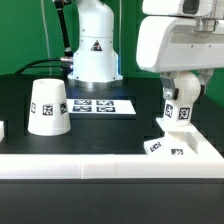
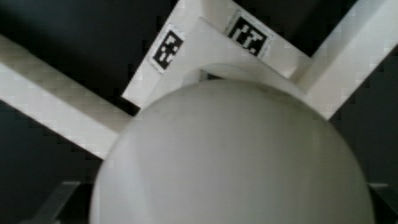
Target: Assemble lamp
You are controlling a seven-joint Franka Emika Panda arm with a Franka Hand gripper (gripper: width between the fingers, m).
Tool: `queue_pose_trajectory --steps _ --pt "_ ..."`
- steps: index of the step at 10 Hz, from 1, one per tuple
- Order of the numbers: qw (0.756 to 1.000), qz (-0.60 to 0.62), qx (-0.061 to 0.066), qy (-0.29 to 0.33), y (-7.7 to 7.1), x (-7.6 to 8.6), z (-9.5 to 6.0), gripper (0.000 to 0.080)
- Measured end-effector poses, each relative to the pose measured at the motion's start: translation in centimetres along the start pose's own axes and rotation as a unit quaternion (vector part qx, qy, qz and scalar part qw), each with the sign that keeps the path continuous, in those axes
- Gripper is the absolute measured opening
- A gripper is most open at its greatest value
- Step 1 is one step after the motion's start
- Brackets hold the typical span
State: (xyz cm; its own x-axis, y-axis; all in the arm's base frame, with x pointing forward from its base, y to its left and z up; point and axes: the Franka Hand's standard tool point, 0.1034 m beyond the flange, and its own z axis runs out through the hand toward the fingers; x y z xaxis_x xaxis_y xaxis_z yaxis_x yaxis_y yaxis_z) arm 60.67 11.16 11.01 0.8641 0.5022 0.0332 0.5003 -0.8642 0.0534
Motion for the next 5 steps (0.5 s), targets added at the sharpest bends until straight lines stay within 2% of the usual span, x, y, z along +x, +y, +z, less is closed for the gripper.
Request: queue_pose_trajectory --steps 5 --pt "0.990 0.143 -0.001 0.000 0.29 -0.11 0.01 0.0577"
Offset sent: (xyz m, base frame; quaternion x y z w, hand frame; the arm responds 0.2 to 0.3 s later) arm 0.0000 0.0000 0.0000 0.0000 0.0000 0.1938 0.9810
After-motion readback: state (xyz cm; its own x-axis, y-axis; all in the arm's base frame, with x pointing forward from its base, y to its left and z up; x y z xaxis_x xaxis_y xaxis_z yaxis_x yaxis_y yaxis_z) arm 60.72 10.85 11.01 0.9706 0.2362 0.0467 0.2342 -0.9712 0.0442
